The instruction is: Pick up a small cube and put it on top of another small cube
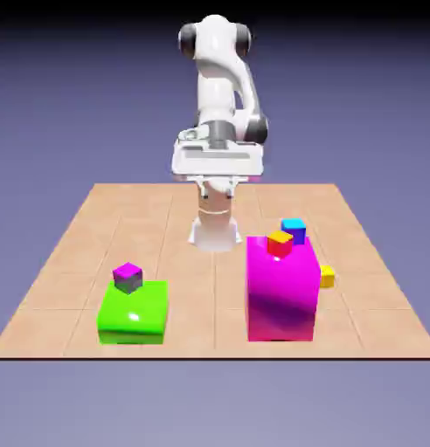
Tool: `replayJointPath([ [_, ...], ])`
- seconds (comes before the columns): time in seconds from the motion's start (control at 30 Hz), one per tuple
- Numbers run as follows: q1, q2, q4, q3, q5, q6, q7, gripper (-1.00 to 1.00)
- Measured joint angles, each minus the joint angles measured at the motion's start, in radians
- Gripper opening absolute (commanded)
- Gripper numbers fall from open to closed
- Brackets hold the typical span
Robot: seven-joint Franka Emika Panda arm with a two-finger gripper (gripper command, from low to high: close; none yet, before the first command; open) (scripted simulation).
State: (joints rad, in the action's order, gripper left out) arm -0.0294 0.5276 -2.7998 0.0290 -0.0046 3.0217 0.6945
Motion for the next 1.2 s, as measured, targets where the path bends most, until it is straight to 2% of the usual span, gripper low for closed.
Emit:
replayJointPath([
  [0.43,-0.143,-0.430,0.252,0.321,-0.239,-0.268,-0.564,0.00],
  [0.67,-0.363,-0.636,0.085,0.421,0.044,-0.151,-0.774,0.00],
  [0.73,-0.423,-0.641,0.041,0.417,0.118,-0.105,-0.813,0.00],
  [0.8,-0.437,-0.634,0.039,0.412,0.123,-0.098,-0.828,0.00],
  [1.03,-0.633,-0.888,0.099,0.187,-0.030,0.097,-0.719,0.00],
  [1.07,-0.639,-0.896,0.101,0.179,-0.035,0.104,-0.716,-1.00],
  [1.2,-0.583,-0.824,0.084,0.243,0.008,0.047,-0.746,-1.00],
])
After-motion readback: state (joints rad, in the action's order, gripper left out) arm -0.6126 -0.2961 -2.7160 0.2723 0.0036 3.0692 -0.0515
